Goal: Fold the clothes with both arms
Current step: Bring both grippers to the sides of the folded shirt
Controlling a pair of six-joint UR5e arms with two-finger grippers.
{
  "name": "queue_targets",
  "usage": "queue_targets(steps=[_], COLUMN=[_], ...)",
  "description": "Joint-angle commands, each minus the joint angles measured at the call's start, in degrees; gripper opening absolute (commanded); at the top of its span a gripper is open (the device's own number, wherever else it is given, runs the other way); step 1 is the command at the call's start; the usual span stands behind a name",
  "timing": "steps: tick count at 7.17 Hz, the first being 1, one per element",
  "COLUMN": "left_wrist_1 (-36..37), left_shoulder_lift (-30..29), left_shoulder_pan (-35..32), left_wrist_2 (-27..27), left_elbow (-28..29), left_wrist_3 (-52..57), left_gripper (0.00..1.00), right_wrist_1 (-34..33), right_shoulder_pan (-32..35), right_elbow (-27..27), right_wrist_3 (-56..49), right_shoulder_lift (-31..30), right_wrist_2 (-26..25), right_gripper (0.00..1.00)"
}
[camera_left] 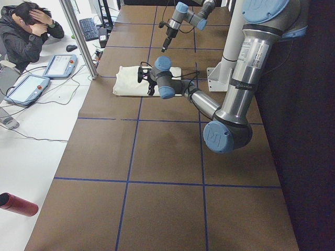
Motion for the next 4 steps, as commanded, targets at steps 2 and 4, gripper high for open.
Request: queue_targets(steps=[2,4], left_wrist_1=[0.5,0.7], left_shoulder_lift=[0.7,0.9], left_shoulder_pan=[10.8,13.3], left_wrist_2=[8.1,10.2], left_elbow=[-0.4,0.7], left_wrist_3=[-10.4,-11.0], left_gripper=[0.60,0.60], right_wrist_1=[2.1,2.1], right_shoulder_pan=[-0.2,-0.3], right_elbow=[0.0,-0.1], right_wrist_3=[3.9,3.9], right_shoulder_lift=[-1.4,-1.4], right_wrist_2=[-0.6,-0.7], right_gripper=[0.99,0.99])
